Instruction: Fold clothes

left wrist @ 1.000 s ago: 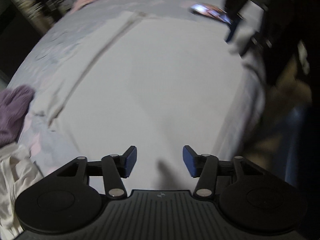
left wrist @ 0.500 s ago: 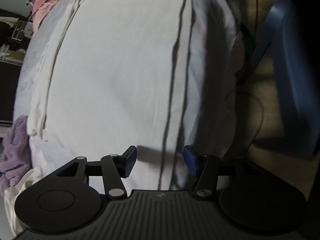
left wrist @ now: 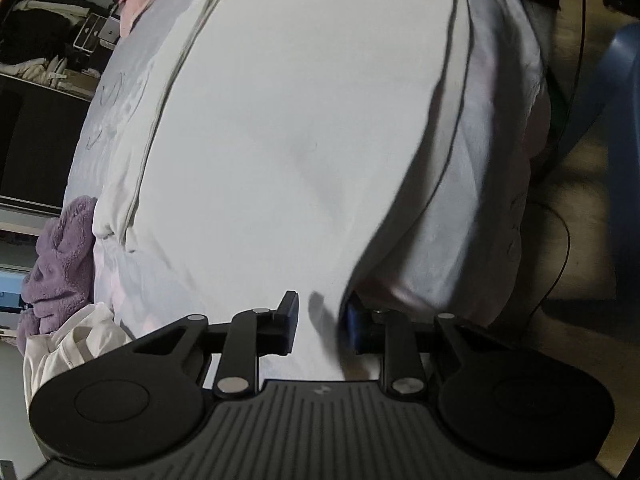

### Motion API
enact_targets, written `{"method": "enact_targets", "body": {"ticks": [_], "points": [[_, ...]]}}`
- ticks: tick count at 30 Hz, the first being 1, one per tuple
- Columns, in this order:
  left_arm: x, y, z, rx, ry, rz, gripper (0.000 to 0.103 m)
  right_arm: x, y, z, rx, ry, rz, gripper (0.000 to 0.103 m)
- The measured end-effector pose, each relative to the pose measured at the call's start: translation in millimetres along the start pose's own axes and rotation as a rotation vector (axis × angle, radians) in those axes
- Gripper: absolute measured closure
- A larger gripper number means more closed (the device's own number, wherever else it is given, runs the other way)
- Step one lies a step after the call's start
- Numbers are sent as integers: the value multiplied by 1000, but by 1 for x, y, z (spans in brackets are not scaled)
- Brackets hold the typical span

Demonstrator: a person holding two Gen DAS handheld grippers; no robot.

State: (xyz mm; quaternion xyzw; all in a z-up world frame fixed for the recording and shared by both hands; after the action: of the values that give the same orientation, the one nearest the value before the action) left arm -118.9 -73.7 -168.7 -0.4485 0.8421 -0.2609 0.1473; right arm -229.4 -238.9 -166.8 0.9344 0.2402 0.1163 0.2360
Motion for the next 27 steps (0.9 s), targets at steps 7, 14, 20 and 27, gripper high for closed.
{"method": "enact_targets", "body": {"ticks": [7, 14, 20, 27], "points": [[-3, 4, 4, 7, -71, 28, 80, -6, 0, 11, -71, -60, -45, 70], [-5, -6, 2, 44, -102, -6, 98, -6, 5, 13, -143, -61, -49, 98], [-11, -58, -14, 34, -40, -233, 99, -3, 20, 0, -180, -10, 16, 99], [-21, -128, -33, 43, 45, -452, 99, -1, 72, -21, -231, 78, 151, 99]]}}
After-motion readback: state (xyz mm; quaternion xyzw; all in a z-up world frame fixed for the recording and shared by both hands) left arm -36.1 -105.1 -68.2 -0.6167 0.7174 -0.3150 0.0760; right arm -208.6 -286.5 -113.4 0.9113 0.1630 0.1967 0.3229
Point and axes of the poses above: each gripper's, at about its wrist camera, not at the fingertips, and z roughly the way its jaws point, y to its right, x to its top, the point moved 1 cm from there along z, roughly the way its jaws point, and after that the axes turned 10 degrees about z, right-handed, at the moved point
